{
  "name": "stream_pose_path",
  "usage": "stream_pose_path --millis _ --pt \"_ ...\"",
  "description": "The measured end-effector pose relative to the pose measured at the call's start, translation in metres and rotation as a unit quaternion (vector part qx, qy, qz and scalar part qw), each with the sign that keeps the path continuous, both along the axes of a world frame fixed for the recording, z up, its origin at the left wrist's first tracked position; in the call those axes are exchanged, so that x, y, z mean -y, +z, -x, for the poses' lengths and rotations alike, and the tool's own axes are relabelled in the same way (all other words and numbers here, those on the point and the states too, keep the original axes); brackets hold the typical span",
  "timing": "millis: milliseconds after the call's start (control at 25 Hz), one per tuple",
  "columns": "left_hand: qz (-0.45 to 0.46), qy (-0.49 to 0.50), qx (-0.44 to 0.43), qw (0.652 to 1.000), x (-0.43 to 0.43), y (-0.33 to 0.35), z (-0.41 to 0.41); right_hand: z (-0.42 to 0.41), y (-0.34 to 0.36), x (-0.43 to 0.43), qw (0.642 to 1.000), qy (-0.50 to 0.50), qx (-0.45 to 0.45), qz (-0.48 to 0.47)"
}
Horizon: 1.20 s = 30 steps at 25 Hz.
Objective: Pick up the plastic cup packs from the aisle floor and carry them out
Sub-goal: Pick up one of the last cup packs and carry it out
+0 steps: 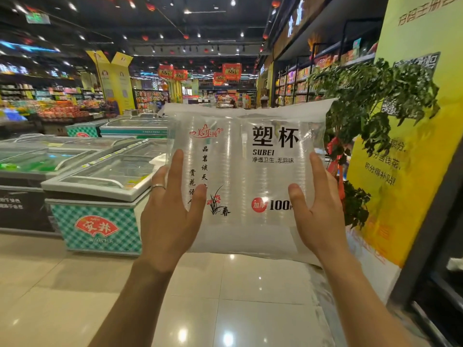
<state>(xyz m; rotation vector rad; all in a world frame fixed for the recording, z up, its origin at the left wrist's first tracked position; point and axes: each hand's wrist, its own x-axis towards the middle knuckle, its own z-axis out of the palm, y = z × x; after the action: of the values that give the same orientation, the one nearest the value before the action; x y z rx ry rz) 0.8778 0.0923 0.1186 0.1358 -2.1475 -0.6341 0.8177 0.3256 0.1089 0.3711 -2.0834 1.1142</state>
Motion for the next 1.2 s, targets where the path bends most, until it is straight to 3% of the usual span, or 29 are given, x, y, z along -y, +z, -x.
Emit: stream_pose_path --millis 600,920,1200 --pt "-0.010 0.054 0.043 0.998 0.037 -0.009 0.376 0.393 -0.015 0.049 0.997 0.050 0.050 0.016" --pt "-0.017 0.070 0.051 0.996 0.071 -0.022 0.521 0.548 -0.026 0.083 0.995 0.089 0.050 0.000" --pt "-0.028 0.045 0.029 0.998 0.131 -0.035 0.672 0.687 -0.034 0.138 0.997 0.064 0.038 -0.004"
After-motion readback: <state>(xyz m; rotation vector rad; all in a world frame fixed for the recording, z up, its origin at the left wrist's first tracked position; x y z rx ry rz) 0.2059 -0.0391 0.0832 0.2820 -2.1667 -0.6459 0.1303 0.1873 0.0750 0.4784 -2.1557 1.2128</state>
